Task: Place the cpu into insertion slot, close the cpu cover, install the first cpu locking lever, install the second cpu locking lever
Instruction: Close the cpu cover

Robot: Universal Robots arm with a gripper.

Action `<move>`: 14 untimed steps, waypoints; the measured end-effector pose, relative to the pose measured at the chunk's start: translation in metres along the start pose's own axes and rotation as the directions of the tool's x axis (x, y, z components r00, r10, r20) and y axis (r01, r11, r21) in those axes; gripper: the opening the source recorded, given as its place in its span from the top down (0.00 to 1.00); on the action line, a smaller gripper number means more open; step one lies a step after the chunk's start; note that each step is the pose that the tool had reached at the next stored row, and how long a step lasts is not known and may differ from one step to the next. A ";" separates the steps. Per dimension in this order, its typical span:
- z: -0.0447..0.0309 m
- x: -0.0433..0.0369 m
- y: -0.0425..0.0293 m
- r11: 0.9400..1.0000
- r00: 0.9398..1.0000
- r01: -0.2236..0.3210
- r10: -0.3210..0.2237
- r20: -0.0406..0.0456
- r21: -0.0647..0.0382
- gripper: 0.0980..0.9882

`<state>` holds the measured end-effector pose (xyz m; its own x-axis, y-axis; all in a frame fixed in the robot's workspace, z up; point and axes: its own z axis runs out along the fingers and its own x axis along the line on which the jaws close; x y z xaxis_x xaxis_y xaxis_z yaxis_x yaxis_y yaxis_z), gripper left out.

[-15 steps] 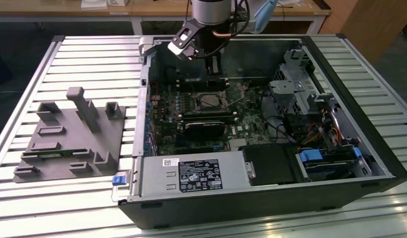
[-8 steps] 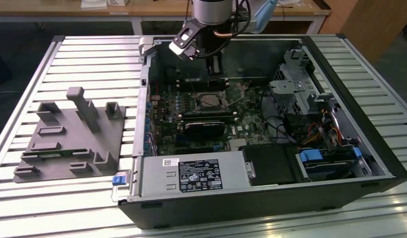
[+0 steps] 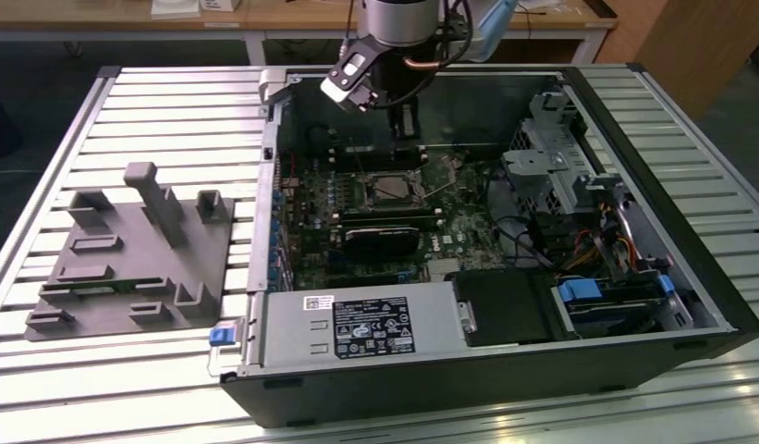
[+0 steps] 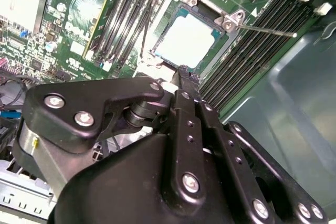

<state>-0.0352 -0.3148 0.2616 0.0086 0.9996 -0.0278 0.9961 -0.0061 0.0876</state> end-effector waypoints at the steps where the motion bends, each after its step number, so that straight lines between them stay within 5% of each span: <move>1: 0.0002 0.0000 0.0014 1.000 1.000 0.000 0.000 0.000 0.000 0.99; 14: 0.0024 0.0002 0.0269 1.000 1.000 0.000 0.000 0.000 0.000 0.99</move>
<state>-0.0082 -0.3149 0.2616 0.0086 0.9996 -0.0278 0.9961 -0.0062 0.0877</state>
